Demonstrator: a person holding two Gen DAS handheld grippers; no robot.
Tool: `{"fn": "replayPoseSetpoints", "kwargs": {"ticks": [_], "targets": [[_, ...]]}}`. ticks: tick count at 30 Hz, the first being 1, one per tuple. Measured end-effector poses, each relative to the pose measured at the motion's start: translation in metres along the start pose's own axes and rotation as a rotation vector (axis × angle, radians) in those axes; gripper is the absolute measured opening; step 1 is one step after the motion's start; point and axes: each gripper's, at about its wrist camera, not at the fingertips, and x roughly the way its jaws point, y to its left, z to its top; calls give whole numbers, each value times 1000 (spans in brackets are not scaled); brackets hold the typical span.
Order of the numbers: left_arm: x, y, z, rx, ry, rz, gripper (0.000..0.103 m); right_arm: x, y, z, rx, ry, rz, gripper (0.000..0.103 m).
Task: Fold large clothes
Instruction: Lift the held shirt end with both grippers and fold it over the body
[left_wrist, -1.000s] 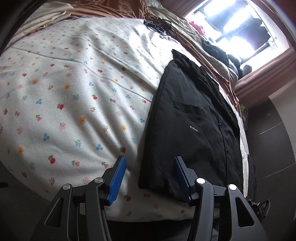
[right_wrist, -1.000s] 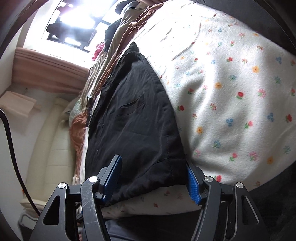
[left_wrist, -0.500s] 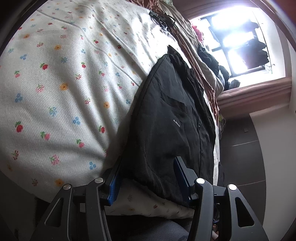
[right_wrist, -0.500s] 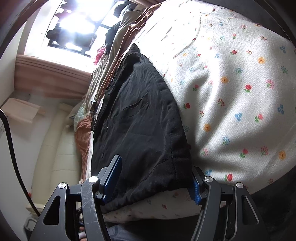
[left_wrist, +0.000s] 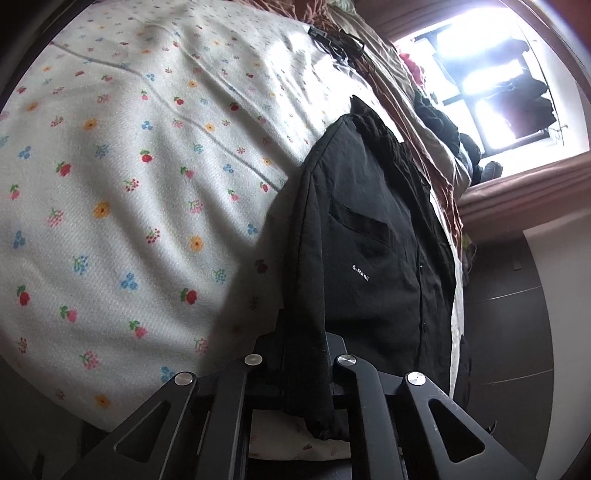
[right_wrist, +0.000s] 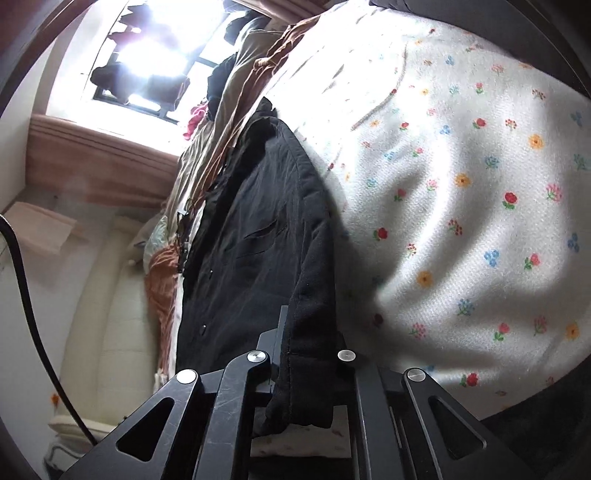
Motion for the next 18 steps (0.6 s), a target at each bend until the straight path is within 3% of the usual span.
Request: {"fn": "replayPoseSetpoints", "kwargs": {"ticks": [18], "targets": [[-118,-14,-30,27,-130,-132,6,-96,78,-26,-144,-85,134,7]]}}
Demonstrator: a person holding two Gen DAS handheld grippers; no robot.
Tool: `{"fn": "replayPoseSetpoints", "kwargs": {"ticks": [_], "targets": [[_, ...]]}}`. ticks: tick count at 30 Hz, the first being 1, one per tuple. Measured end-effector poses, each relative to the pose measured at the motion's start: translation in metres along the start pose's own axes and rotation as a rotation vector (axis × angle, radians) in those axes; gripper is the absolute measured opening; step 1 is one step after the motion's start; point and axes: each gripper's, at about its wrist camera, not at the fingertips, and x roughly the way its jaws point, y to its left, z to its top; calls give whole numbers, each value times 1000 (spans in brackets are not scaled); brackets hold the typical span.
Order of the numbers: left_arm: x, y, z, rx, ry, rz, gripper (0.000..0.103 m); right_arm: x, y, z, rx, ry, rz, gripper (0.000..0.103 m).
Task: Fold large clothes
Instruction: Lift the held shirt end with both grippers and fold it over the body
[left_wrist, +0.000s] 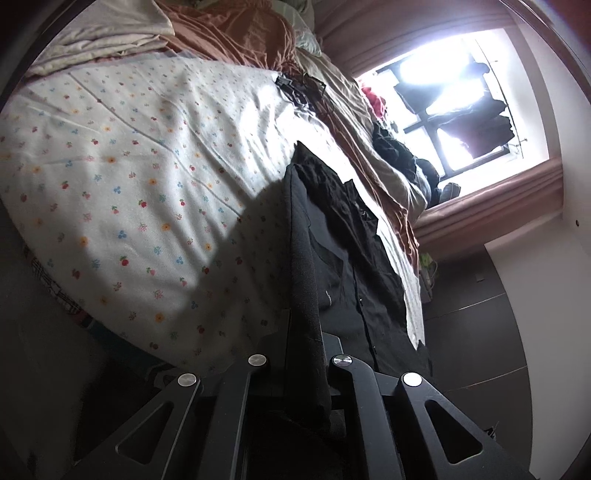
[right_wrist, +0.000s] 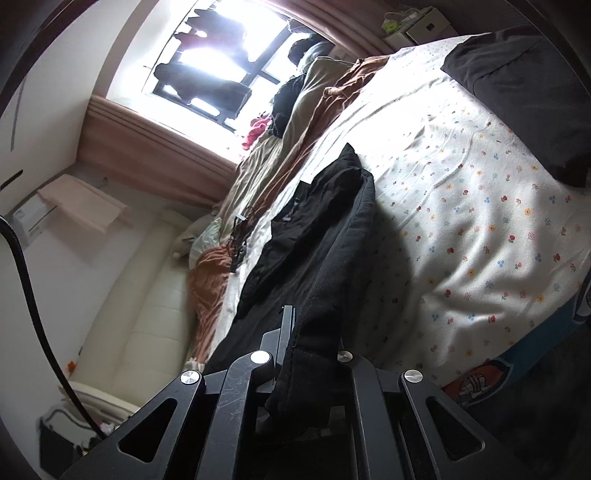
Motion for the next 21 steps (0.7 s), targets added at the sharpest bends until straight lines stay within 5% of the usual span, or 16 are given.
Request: {"fn": "replayPoseSetpoints", "kwargs": {"ticks": [21], "targets": [[-139,-31,-42,53,-144,-128,6,-98,64,-37,-121,-58,134,6]]}}
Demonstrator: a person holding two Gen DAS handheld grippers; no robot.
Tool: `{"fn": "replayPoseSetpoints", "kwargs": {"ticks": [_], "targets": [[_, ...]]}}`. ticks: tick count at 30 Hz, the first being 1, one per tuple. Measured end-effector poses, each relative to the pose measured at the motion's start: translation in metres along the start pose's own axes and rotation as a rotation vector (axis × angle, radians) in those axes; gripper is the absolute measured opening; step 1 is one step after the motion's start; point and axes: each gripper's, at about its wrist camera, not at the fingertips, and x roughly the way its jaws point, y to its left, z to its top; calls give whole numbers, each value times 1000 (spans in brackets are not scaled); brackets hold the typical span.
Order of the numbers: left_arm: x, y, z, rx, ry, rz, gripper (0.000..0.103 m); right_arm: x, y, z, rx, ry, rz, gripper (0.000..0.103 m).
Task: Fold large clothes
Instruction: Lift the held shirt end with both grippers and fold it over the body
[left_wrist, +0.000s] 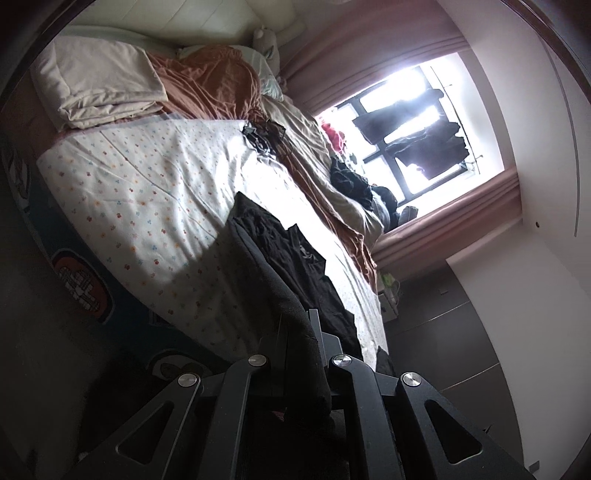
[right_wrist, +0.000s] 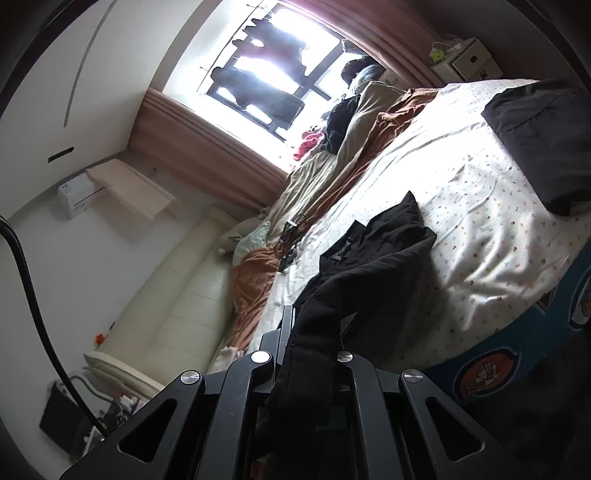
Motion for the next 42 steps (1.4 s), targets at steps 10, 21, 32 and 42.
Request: {"fn": "replayPoseSetpoints", "kwargs": {"ticks": [10,21,32,42], "targets": [[-4,-36,24,38,-31,-33,6,12,6,25,15,-29,30,6],[39,-70,73,68,-64,-60,6,60,9,78,11,-58,43,6],[123,-110,148,104,-48,-54,7,135,16,153,25,-69,1,7],[207,-90,183,82,-6,-2,7,215,-20,177,62,-30,-43,7]]}}
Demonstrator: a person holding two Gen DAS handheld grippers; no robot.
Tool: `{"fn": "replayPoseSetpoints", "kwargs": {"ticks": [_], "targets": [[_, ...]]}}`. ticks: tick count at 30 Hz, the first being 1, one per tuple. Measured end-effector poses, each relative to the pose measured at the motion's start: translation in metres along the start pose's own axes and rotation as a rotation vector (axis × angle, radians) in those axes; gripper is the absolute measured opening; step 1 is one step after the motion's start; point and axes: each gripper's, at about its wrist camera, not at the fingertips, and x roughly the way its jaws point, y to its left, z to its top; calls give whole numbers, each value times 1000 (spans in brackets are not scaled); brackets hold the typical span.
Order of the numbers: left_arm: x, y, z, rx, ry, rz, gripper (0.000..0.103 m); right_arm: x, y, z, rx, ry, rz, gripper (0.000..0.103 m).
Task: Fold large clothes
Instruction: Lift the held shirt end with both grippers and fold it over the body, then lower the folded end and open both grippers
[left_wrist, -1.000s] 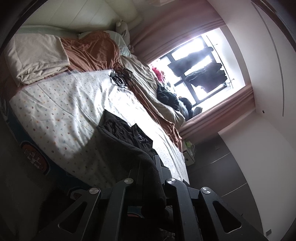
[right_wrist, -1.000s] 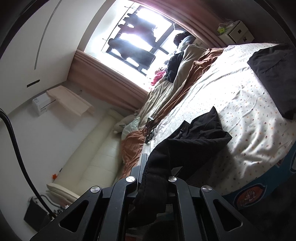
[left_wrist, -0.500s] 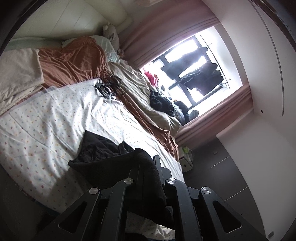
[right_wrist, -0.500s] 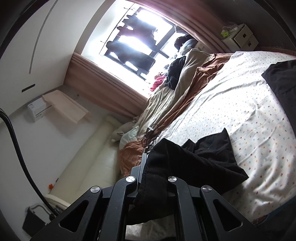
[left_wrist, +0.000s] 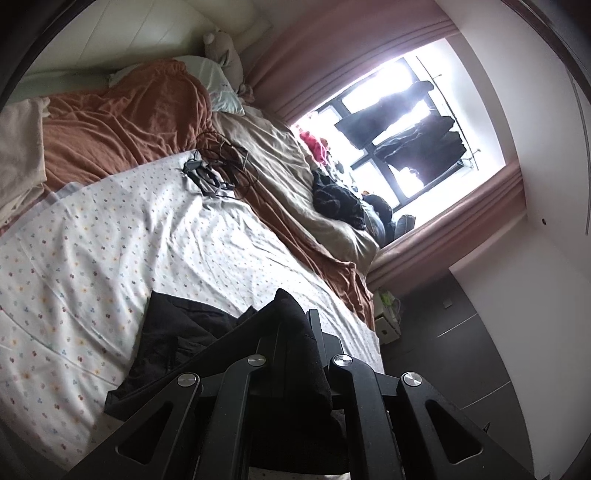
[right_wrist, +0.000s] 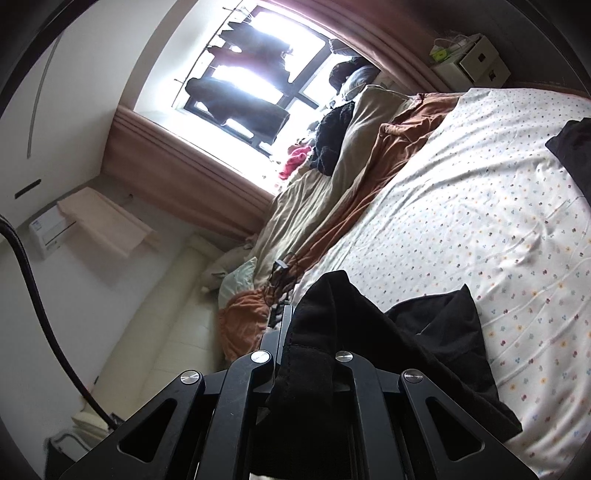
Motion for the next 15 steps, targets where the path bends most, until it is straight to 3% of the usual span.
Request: {"fn": "replayPoseSetpoints", "kwargs": {"ticks": [15], "targets": [[133,64,15,-50,92,104,7,105,-80,8,60,60,-114,7]]}}
